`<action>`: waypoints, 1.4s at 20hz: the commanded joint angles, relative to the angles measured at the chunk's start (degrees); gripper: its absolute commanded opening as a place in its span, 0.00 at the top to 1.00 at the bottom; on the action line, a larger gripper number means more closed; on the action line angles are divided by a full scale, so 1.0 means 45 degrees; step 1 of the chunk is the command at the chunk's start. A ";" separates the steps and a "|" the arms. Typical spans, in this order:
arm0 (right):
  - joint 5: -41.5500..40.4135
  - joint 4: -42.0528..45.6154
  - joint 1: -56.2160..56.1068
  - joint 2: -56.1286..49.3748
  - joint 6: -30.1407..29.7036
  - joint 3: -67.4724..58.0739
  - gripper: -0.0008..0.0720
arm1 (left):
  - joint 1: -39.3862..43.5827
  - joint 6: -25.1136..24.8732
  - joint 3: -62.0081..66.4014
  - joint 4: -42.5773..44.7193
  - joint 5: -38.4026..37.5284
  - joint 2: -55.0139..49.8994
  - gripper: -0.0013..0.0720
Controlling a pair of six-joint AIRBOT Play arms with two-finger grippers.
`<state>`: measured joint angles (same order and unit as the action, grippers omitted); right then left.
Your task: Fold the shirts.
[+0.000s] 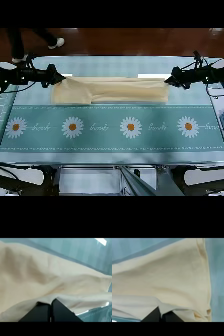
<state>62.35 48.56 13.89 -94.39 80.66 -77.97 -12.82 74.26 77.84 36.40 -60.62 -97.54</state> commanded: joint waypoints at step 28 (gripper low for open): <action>0.3633 -0.0180 0.0189 -0.2200 -0.0316 -0.2064 0.97 | 0.2817 -0.1132 -0.3866 0.1549 -0.0704 0.4881 0.93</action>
<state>75.00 45.63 14.17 -107.55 80.58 -86.43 -4.84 69.69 61.45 44.18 -66.06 -75.53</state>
